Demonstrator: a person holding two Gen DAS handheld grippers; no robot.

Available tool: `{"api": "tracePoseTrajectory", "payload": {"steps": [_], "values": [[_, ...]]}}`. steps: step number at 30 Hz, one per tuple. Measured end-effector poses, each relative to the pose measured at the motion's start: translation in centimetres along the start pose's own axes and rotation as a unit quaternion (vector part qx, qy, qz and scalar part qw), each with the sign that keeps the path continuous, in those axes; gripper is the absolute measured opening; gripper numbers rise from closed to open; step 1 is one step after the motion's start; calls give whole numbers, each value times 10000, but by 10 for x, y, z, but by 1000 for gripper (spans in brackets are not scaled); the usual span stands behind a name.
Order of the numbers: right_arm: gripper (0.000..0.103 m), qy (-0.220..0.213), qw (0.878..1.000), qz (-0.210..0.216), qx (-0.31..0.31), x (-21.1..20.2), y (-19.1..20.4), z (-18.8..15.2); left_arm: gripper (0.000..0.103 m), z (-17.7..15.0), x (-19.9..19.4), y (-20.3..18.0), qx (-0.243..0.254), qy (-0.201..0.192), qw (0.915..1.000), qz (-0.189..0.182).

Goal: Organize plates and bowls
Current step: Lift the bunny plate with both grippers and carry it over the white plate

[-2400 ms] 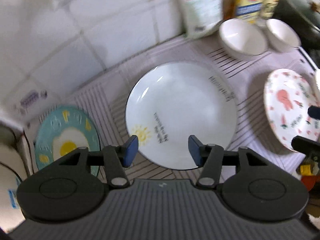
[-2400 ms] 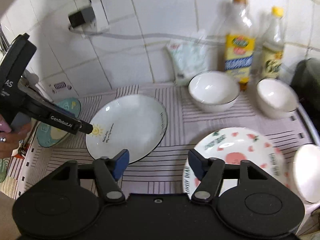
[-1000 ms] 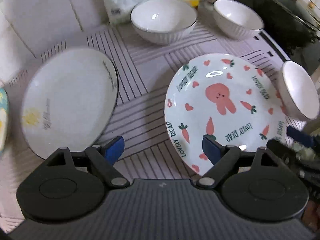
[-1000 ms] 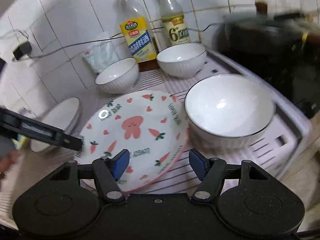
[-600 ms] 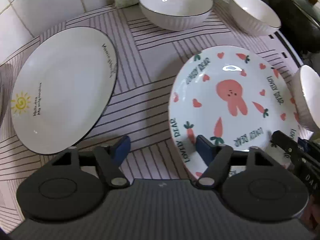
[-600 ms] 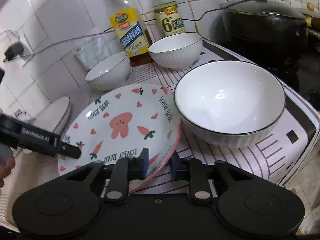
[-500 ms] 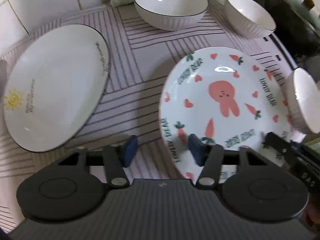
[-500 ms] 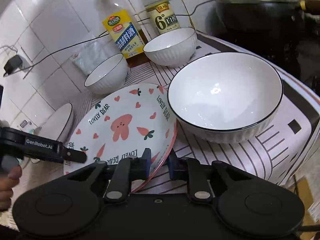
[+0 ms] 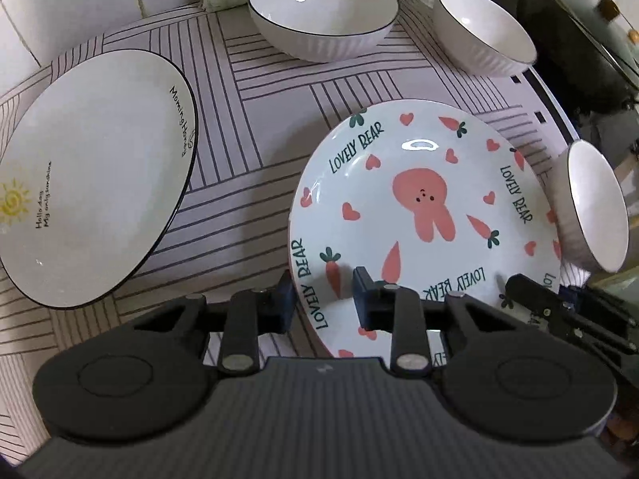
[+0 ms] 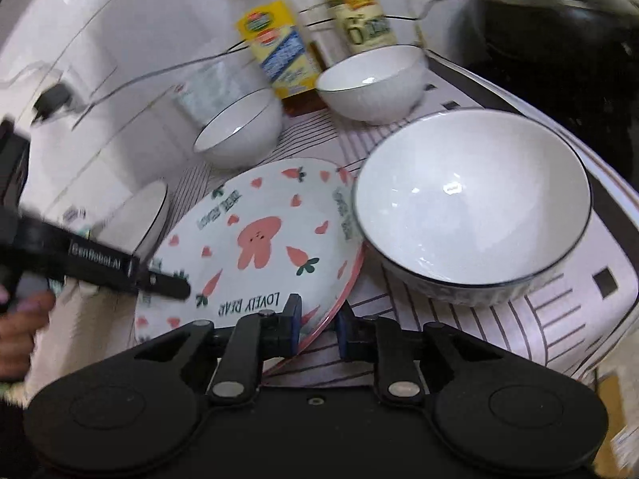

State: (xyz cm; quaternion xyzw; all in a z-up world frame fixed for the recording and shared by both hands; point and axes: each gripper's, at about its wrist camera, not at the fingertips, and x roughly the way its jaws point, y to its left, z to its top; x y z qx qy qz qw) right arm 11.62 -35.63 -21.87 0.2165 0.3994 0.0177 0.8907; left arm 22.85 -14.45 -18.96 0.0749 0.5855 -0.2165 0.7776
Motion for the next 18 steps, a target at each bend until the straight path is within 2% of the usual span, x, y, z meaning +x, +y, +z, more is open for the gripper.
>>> {"api": "tracePoseTrajectory", "payload": {"steps": [4,11,14,18], "values": [[23,114,9992,6,-383,-3,11,-1,28,-7,-1,9,-398,386,9985,25],[23,144,9970,388,-656,-12,25,3,28,-17,-32,19,-523,279,9982,104],[23,128,9941,558,-924,-17,37,13,28,-24,-49,32,-872,349,9955,110],[24,209,9900,741,-1185,-18,60,25,29,-33,-70,48,-1203,112,9925,206]]}}
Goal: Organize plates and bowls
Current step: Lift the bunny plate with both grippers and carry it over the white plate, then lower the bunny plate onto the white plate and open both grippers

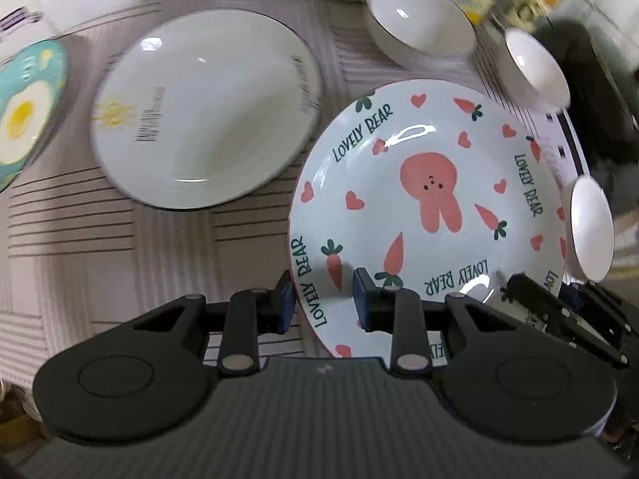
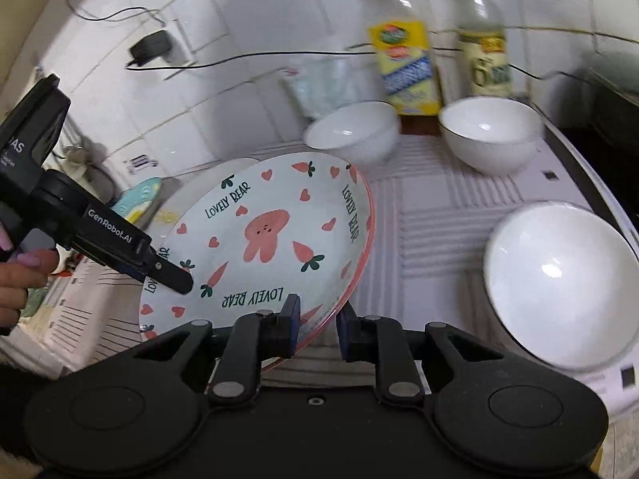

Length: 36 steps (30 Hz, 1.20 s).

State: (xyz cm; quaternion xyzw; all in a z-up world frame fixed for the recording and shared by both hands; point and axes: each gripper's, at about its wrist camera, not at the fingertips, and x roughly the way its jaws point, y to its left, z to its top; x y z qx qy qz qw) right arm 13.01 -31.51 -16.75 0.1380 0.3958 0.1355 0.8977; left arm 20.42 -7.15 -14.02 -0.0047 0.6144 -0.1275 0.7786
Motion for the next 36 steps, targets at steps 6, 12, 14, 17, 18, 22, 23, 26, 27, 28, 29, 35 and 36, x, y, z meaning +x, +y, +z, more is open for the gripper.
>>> {"api": "tracePoseTrajectory", "payload": {"steps": [6,12,14,17,18,22,23,26,27,28,29,35,36], "values": [[24,132,9992,354,-91,11,22,23,28,-3,-25,31,-511,-293,9983,27],[24,154,9965,740,-369,37,49,49,28,-1,-39,69,-885,-517,9944,270],[24,224,9952,823,-488,51,59,59,28,3,-39,80,-942,-526,9936,337],[24,352,9936,850,-660,75,71,73,28,14,-37,99,-1054,-499,9924,401],[24,406,9929,852,-718,83,74,77,28,16,-34,103,-1070,-484,9922,424],[24,558,9927,766,-741,111,82,88,28,28,-22,120,-1216,-366,9912,383],[24,582,9929,731,-734,115,82,89,28,31,-18,123,-1256,-337,9908,379],[24,713,9928,670,-686,129,84,93,28,37,-9,130,-1306,-252,9904,373],[24,752,9928,645,-669,133,84,94,28,40,-6,132,-1331,-210,9902,360],[24,788,9927,627,-667,137,84,95,28,41,-3,134,-1349,-176,9901,351],[24,823,9926,607,-659,141,84,95,28,42,0,135,-1372,-132,9899,328],[24,987,9924,399,-622,160,87,103,28,53,12,143,-1461,80,9890,234],[24,1012,9922,385,-612,162,87,104,28,55,13,143,-1453,97,9891,234]]}}
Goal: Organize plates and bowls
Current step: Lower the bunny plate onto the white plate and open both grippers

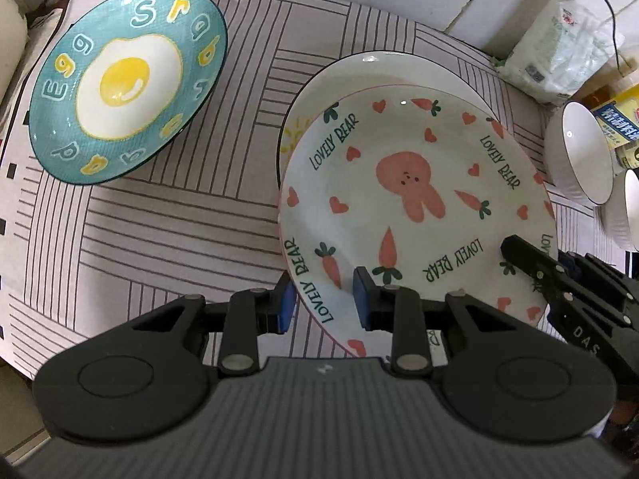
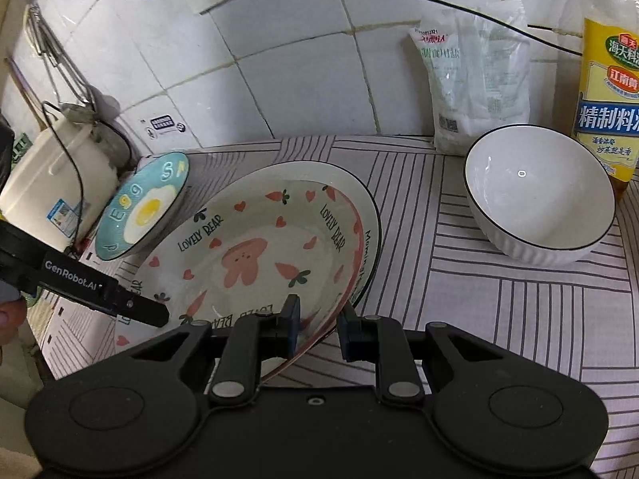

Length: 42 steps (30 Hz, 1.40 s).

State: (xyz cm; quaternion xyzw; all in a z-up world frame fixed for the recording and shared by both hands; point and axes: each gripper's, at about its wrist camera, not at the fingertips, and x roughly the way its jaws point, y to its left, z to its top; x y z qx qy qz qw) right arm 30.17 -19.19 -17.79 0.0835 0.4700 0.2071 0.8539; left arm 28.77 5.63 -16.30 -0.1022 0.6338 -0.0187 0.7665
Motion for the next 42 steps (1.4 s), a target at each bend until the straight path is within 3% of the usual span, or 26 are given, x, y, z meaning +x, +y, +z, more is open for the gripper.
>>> {"api": "tracePoseTrajectory", "payload": {"steps": [9,14,19,26,30,36,39,42], "values": [[24,118,9997,-229,-16,8,7,11,30,13,8,2,31,180,9998,-19],[29,341,9954,-839,-309,11,30,13,30,14,12,2,109,341,9994,21],[31,272,9898,-1333,-426,11,50,11,29,18,11,6,190,400,9990,-40],[33,628,9834,-1704,55,24,45,13,28,19,9,-3,499,330,9982,-8],[30,592,9820,-1788,110,22,55,6,28,21,0,-8,586,224,9979,144],[30,227,9837,-1744,382,-9,71,6,29,13,-41,-2,834,-60,9965,-19],[30,-3,9869,-1535,505,-34,82,8,32,6,-66,10,924,-194,9954,-190],[32,-26,9891,-1372,536,-55,96,14,32,-2,-92,19,1152,-311,9928,-115]]}}
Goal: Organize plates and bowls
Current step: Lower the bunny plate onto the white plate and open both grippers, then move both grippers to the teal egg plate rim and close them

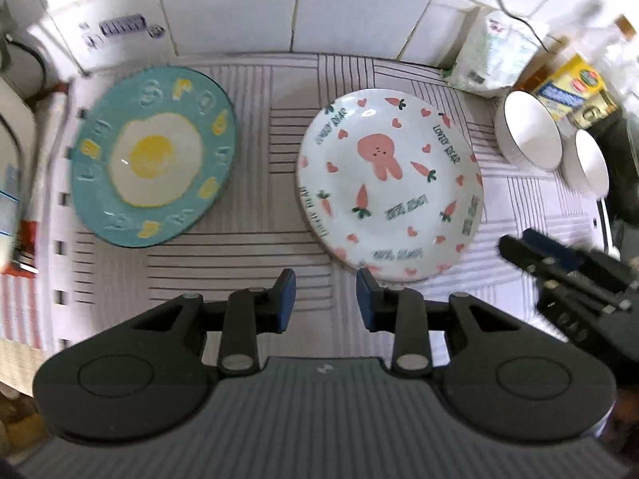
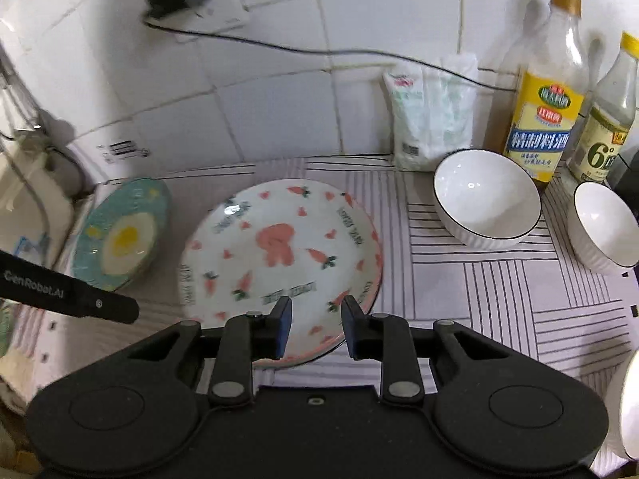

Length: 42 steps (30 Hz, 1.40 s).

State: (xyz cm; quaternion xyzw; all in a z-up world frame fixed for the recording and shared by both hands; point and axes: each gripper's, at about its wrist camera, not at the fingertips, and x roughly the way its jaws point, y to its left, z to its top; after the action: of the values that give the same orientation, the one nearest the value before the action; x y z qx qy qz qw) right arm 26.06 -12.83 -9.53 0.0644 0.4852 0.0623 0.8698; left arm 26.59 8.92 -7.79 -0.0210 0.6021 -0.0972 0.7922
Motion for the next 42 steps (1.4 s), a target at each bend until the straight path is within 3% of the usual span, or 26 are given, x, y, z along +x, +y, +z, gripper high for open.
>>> {"api": "tracePoseTrajectory", "payload": {"steps": [2,9,11,17,21,23,25,28,31,32,36,42], "values": [[39,-99,9999,44,0,-17,8,0,34,-8,-18,9,93,-145,9998,-39],[50,-375,9957,847,-23,-53,45,-7,40,-33,-57,65,-95,-551,9984,-96],[69,-642,9916,1085,-292,-63,66,-9,45,-38,-63,82,-242,-664,9975,6],[73,-1082,9792,1233,-1198,-73,134,-11,51,-55,-69,137,-518,-900,9940,332],[77,-1204,9701,1269,-1684,-54,166,-11,54,-60,-68,168,-492,-1115,9908,590],[83,-1297,9662,1233,-1856,-50,179,-7,67,-63,-71,177,-359,-1302,9879,765],[89,-1256,9675,1286,-1780,-43,187,1,71,-62,-71,188,-346,-1495,9848,819],[89,-1348,9672,1452,-1592,-23,193,10,76,-57,-65,201,-387,-1633,9823,831],[88,-1659,9547,1769,-1722,3,193,9,81,-55,-55,207,-256,-1921,9767,924],[87,-1509,9542,1787,-1866,16,194,13,85,-56,-52,208,-160,-1984,9746,1023],[87,-1220,9687,1677,-1362,58,187,32,88,-59,-35,217,-77,-1999,9730,1155],[83,-703,9838,1368,-924,119,174,47,88,-44,-2,233,-349,-1934,9771,818]]}}
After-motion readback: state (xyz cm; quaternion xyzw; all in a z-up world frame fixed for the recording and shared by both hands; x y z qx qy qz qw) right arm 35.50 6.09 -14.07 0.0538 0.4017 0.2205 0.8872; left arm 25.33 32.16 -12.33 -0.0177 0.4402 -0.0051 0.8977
